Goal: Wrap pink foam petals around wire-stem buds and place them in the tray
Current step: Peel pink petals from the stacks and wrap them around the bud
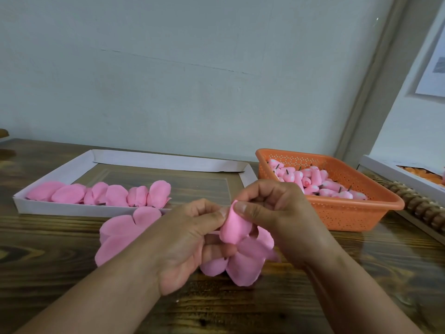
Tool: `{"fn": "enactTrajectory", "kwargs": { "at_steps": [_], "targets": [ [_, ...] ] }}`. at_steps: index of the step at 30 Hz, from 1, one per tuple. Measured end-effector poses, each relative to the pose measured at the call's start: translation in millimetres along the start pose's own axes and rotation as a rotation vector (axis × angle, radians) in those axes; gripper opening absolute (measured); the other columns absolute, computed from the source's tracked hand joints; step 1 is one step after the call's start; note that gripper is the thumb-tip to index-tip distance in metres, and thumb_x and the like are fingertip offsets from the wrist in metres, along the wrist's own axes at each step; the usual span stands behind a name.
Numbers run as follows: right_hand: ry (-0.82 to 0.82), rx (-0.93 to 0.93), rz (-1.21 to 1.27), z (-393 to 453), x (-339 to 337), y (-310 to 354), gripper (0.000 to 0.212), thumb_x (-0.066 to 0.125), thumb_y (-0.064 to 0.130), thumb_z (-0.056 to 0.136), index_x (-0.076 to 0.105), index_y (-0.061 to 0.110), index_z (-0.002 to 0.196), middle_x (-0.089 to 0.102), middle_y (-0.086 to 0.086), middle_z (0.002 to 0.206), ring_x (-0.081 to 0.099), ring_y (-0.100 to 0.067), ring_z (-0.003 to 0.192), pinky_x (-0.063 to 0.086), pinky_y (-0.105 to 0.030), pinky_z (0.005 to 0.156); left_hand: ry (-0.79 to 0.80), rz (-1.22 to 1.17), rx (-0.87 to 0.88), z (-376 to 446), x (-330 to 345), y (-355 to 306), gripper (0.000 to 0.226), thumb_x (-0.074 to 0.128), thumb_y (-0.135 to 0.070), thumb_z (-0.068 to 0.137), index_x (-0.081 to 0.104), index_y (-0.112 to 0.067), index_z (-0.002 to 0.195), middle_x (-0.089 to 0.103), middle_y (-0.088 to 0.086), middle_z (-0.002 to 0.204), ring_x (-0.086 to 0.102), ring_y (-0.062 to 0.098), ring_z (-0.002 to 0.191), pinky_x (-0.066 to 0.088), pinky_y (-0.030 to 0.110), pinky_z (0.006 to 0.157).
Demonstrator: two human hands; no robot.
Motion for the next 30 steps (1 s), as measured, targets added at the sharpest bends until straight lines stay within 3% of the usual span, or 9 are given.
{"fn": "enactTrajectory", "kwargs": {
  "at_steps": [9,17,20,23,26,28,30],
  "targets": [
    [-0.226,0.015,-0.176,-1.8,-5.6,3.7,0.012,0.066,0.001,0.082,0.065,0.005,0.07,0.06,-0.006,0.054,0.052,-0.01,0.047,0.043,-0.022,0.045,-0.015,-0.069,0.064,3.5,-1.8,-0.5,0.022,0.066,-0.012,0.066,0.06,0.001,0.082,0.067,0.016,0.077,0.068,0.021,0.072,0.06,0.027,0.064],
    [-0.198,0.008,-0.152,-3.1,-2.2,6.1,0.01,0.065,0.002,0.083,0.067,0.007,0.075,0.061,0.004,0.052,0.055,-0.002,0.046,0.043,-0.015,0.044,-0.026,-0.059,0.077,1.1,1.0,-1.3,0.025,0.066,-0.003,0.06,0.058,0.001,0.083,0.064,0.011,0.06,0.067,0.016,0.058,0.055,0.022,0.052],
    [-0.3,-0.064,-0.068,-2.7,-12.5,11.1,0.013,0.063,0.015,0.087,0.067,0.008,0.077,0.058,0.001,0.052,0.051,-0.007,0.046,0.04,-0.015,0.045,-0.024,-0.185,0.082,1.5,-0.9,-6.6,0.019,0.065,-0.002,0.057,0.062,0.0,0.076,0.062,0.012,0.062,0.066,0.015,0.056,0.056,0.022,0.052],
    [-0.38,-0.177,-0.002,-6.0,-22.3,18.5,0.032,0.064,0.036,0.081,0.065,0.006,0.072,0.057,-0.004,0.052,0.051,-0.01,0.047,0.041,-0.016,0.048,0.014,-0.268,0.089,1.9,-2.5,-14.4,0.007,0.065,-0.004,0.058,0.067,-0.002,0.064,0.06,0.01,0.064,0.064,0.012,0.056,0.056,0.021,0.053],
    [-0.284,-0.299,-0.066,-9.8,-16.3,27.6,0.03,0.065,0.041,0.072,0.066,0.011,0.075,0.062,-0.001,0.067,0.057,-0.01,0.063,0.046,-0.02,0.059,0.084,-0.339,0.063,1.5,-1.2,-16.3,0.024,0.062,-0.003,0.067,0.065,0.006,0.089,0.065,0.012,0.074,0.067,0.014,0.062,0.056,0.02,0.053],
    [-0.162,-0.335,-0.173,-10.3,-7.4,31.0,0.025,0.073,0.037,0.066,0.066,0.017,0.079,0.062,0.001,0.078,0.058,-0.019,0.076,0.048,-0.03,0.068,0.129,-0.375,0.043,0.4,1.3,-16.3,0.037,0.061,-0.002,0.07,0.061,0.01,0.105,0.067,0.016,0.088,0.069,0.016,0.07,0.058,0.022,0.057],
    [-0.071,-0.388,-0.297,-11.4,-0.3,34.5,0.028,0.079,0.031,0.064,0.064,0.016,0.082,0.058,0.002,0.084,0.056,-0.025,0.083,0.046,-0.036,0.073,0.151,-0.406,0.04,-0.5,2.0,-17.3,0.041,0.062,-0.002,0.069,0.06,0.012,0.108,0.067,0.015,0.093,0.069,0.014,0.072,0.059,0.023,0.061]
  ]
}}
Point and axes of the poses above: each hand's wrist, its own z-axis towards the middle knuckle, its own x-axis out of the palm, y = z × x, the point moved 6 cm from there along z, towards the middle knuckle
